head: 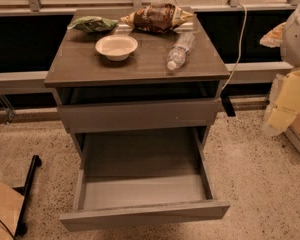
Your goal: Place water bottle into middle drawer
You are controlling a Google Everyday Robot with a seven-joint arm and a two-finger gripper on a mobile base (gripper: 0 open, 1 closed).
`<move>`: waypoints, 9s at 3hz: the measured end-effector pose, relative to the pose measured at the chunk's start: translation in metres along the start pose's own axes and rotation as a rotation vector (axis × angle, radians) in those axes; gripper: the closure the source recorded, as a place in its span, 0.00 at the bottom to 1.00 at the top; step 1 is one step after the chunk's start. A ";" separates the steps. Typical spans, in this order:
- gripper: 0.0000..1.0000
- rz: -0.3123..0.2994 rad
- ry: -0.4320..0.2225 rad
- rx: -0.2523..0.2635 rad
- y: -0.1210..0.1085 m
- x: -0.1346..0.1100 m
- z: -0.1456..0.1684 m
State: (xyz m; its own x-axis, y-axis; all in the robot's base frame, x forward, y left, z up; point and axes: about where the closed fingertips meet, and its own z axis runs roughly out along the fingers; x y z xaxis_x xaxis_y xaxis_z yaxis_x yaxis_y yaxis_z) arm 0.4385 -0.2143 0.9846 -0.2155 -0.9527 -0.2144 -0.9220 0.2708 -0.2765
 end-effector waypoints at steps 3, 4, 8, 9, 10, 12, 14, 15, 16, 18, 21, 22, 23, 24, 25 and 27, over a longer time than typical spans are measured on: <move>0.00 0.097 -0.098 0.038 -0.044 -0.016 0.018; 0.00 0.149 -0.104 0.043 -0.078 -0.022 0.038; 0.00 0.495 -0.225 0.096 -0.150 -0.084 0.132; 0.00 0.608 -0.262 0.096 -0.179 -0.099 0.173; 0.00 0.706 -0.287 0.095 -0.210 -0.110 0.210; 0.00 0.873 -0.310 0.100 -0.264 -0.109 0.261; 0.40 0.880 -0.293 0.119 -0.282 -0.122 0.274; 0.63 0.847 -0.282 0.159 -0.284 -0.125 0.260; 0.94 0.783 -0.284 0.203 -0.280 -0.131 0.230; 1.00 0.621 -0.243 0.191 -0.226 -0.124 0.178; 1.00 0.291 -0.534 -0.120 -0.062 -0.132 0.108; 1.00 0.111 -0.657 -0.321 -0.005 -0.147 0.106; 1.00 -0.189 -0.673 -0.510 0.053 -0.142 0.147; 1.00 -0.239 -0.621 -0.563 0.064 -0.130 0.197; 1.00 -0.239 -0.618 -0.564 0.064 -0.129 0.200; 1.00 -0.227 -0.628 -0.591 0.098 -0.140 0.281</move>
Offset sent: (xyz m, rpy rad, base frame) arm 0.0531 0.0048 -0.0030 0.1419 -0.0478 -0.0948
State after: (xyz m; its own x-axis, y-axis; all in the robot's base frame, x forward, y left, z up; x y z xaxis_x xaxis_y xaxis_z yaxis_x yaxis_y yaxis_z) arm 0.4692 -0.0154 0.7244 0.0481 -0.6762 -0.7351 -0.9737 -0.1958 0.1163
